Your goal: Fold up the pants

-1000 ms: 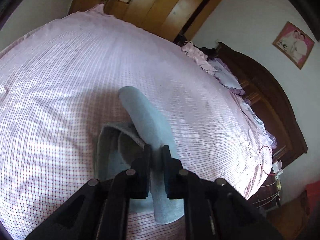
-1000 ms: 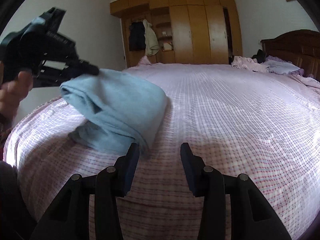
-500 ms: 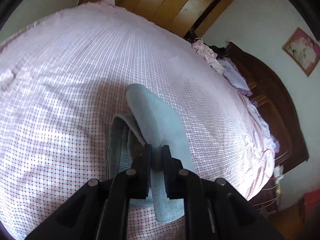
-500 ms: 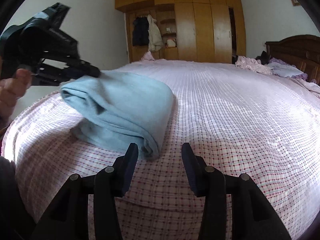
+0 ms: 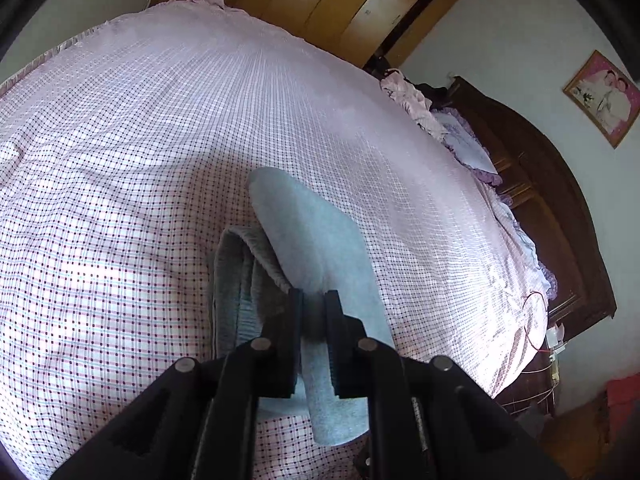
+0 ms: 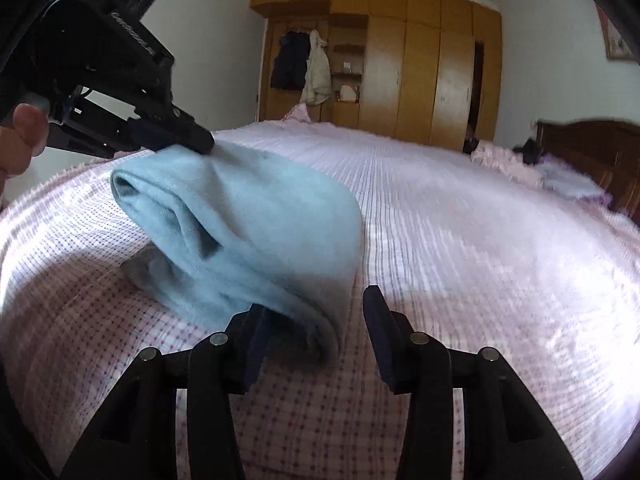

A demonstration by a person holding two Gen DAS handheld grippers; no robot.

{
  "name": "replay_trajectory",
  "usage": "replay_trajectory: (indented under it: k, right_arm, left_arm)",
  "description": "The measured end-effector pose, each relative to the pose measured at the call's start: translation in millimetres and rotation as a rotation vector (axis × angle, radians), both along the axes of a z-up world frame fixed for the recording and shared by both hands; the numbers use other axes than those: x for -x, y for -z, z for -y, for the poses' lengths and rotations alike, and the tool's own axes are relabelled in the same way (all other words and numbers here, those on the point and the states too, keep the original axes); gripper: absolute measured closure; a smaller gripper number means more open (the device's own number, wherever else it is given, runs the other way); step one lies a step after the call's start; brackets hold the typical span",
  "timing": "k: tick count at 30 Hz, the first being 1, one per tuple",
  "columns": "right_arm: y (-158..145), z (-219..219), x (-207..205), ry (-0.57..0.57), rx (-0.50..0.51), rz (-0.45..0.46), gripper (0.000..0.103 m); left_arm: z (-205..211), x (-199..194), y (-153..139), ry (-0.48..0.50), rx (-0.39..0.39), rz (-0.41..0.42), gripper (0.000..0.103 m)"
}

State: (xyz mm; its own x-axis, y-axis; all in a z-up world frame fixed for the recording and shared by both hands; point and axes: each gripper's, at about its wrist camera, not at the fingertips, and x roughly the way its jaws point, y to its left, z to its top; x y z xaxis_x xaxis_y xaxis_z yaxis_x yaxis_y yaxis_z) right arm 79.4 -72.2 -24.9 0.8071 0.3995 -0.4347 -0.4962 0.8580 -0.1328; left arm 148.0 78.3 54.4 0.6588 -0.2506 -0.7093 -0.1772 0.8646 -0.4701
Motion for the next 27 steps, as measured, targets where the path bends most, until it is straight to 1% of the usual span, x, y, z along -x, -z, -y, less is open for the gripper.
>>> replay_trajectory:
  k: [3, 7, 8, 9, 10, 11, 12, 13, 14, 15, 16, 17, 18, 20, 22, 23, 27]
  right_arm:
    - [-6.2, -19.2, 9.4, 0.002, 0.091, 0.111, 0.065]
    - [-7.0, -55.3, 20.7, -0.068, 0.235, 0.254, 0.065]
    - [-6.3, -61.7, 22.7, -0.089, 0.257, 0.279, 0.065]
    - [-6.8, -64.8, 22.3, -0.112, 0.262, 0.284, 0.065]
    - [-7.5, -66.8, 22.6, -0.146, 0.253, 0.276, 0.077]
    - [-9.4, -66.5, 21.5, -0.187, 0.229, 0.253, 0.097]
    - [-11.9, -64.2, 18.2, -0.198, 0.194, 0.22, 0.098]
    - [-16.7, -57.2, 11.9, -0.203, 0.125, 0.164, 0.098]
    - [-22.0, -49.3, 3.6, -0.199, 0.052, 0.104, 0.099]
    - [-26.0, -42.5, -2.4, -0.193, -0.002, 0.063, 0.099]
    - [-30.8, -31.9, -10.6, -0.183, -0.08, 0.012, 0.099]
    - [-35.3, -21.1, -18.1, -0.171, -0.153, -0.03, 0.099]
    - [-38.7, -13.5, -23.2, -0.16, -0.2, -0.051, 0.099]
    - [-44.0, -4.7, -28.6, -0.13, -0.236, -0.055, 0.099]
    - [-46.9, -8.4, -29.0, -0.12, -0.221, -0.036, 0.099]
    - [-47.9, -9.4, -29.2, -0.116, -0.214, -0.031, 0.099]
    - [-46.0, -9.2, -31.4, -0.105, -0.221, -0.04, 0.098]
  left_arm:
    - [-4.2, 0.4, 2.5, -0.004, 0.017, 0.004, 0.091]
    - [-7.8, 0.0, 4.3, -0.005, 0.023, 0.005, 0.091]
    - [-8.8, 0.2, 4.3, -0.006, 0.023, 0.007, 0.092]
    - [-9.9, 0.9, 4.1, -0.006, 0.024, 0.009, 0.091]
    - [-10.9, 1.1, 4.4, -0.004, 0.028, 0.007, 0.091]
    - [-12.9, 1.4, 5.4, 0.005, 0.041, 0.006, 0.089]
    - [-14.9, 2.2, 5.1, 0.017, 0.052, 0.007, 0.084]
    - [-18.2, 4.6, 4.6, 0.03, 0.069, 0.01, 0.08]
    - [-21.8, 8.2, 3.2, 0.041, 0.09, 0.023, 0.07]
    - [-27.7, 15.1, 0.7, 0.05, 0.119, 0.052, 0.055]
    - [-33.8, 22.7, -2.0, 0.045, 0.136, 0.081, 0.047]
    - [-39.9, 29.8, -4.0, 0.029, 0.139, 0.105, 0.037]
    - [-43.9, 33.7, -4.6, 0.014, 0.137, 0.112, 0.036]
    - [-53.0, 38.2, -1.1, -0.013, 0.134, 0.099, 0.036]
    - [-59.8, 39.3, 7.8, -0.039, 0.152, 0.075, 0.036]
    - [-61.6, 38.9, 15.0, -0.051, 0.164, 0.049, 0.036]
    - [-57.3, 43.4, 40.8, -0.066, 0.185, -0.003, 0.037]
